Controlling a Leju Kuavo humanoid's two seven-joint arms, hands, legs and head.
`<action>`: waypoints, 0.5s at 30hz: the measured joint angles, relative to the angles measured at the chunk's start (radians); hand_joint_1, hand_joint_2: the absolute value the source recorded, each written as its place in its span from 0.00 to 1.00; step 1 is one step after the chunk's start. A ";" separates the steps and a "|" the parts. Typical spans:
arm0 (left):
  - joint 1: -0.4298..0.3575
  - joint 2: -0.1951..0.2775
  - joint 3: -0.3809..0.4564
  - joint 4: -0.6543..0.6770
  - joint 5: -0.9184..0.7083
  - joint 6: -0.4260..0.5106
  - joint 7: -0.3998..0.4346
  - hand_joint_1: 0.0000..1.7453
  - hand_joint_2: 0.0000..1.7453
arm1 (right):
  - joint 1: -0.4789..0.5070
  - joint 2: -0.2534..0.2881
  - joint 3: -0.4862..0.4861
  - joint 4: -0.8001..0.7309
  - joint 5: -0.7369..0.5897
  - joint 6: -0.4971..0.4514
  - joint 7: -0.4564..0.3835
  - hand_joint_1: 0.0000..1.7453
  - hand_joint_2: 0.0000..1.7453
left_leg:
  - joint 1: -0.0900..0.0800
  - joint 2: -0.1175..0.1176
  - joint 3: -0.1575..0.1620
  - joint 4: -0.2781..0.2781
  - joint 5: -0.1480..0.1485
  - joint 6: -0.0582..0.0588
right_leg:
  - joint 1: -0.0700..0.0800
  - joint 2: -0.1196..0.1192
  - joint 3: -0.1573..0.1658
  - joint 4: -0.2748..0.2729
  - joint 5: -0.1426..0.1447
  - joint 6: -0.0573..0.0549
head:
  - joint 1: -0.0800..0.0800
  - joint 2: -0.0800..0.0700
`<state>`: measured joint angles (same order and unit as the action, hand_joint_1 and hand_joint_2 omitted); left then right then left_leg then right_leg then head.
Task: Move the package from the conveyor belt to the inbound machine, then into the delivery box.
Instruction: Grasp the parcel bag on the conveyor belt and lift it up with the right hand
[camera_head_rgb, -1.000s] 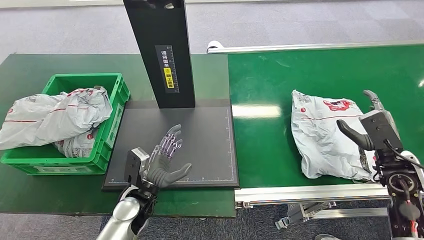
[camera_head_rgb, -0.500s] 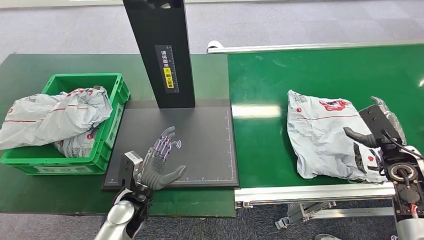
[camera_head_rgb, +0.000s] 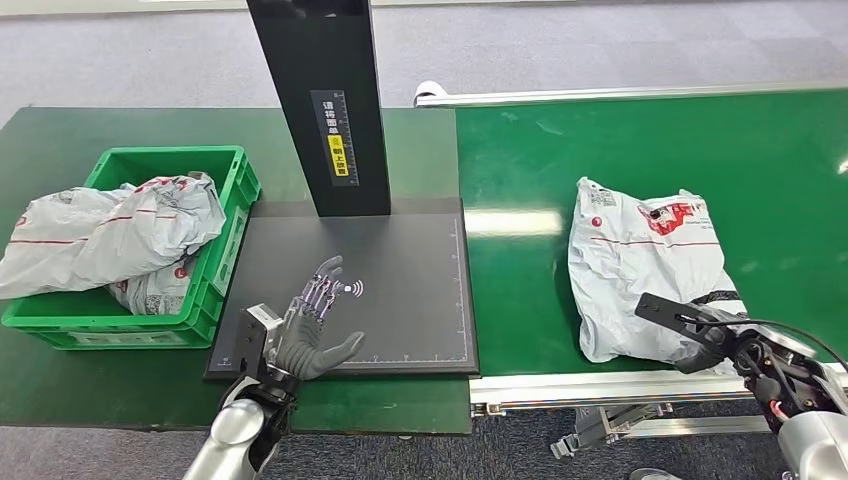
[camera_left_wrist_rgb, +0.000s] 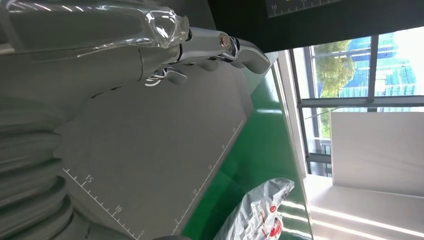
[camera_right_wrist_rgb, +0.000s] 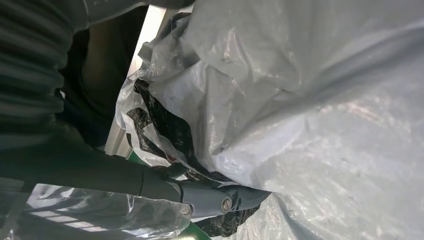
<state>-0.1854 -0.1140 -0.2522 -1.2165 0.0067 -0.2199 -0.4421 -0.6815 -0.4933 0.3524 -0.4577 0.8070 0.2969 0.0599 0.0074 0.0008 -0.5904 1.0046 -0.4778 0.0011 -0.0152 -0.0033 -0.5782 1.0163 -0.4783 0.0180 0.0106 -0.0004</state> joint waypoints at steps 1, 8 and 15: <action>0.002 0.000 0.003 0.000 -0.002 0.001 0.000 0.00 1.00 | 0.000 0.003 0.007 0.001 0.001 -0.008 0.000 1.00 1.00 | 0.000 0.000 0.000 0.000 0.000 0.000 | 0.000 0.000 0.000 0.000 0.000 0.000 | 0.000 0.000; 0.021 0.000 0.026 -0.003 -0.010 0.004 0.000 0.00 1.00 | 0.005 0.042 0.021 0.000 0.003 -0.093 0.010 1.00 1.00 | 0.000 0.000 0.001 0.000 0.000 0.000 | 0.000 0.000 0.001 0.000 0.000 0.000 | 0.000 0.000; 0.044 0.000 0.043 -0.032 -0.015 0.012 0.007 0.00 1.00 | 0.009 0.074 0.011 -0.026 -0.028 -0.176 -0.016 1.00 1.00 | 0.000 0.002 0.001 0.000 0.000 0.000 | 0.000 0.001 0.001 0.000 0.000 0.000 | 0.000 0.000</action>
<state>-0.1411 -0.1140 -0.2096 -1.2487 -0.0085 -0.2079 -0.4353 -0.6728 -0.4198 0.3630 -0.4833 0.7793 0.1211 0.0442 0.0075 0.0024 -0.5895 1.0045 -0.4778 0.0011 -0.0150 -0.0026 -0.5771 1.0165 -0.4782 0.0180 0.0107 -0.0003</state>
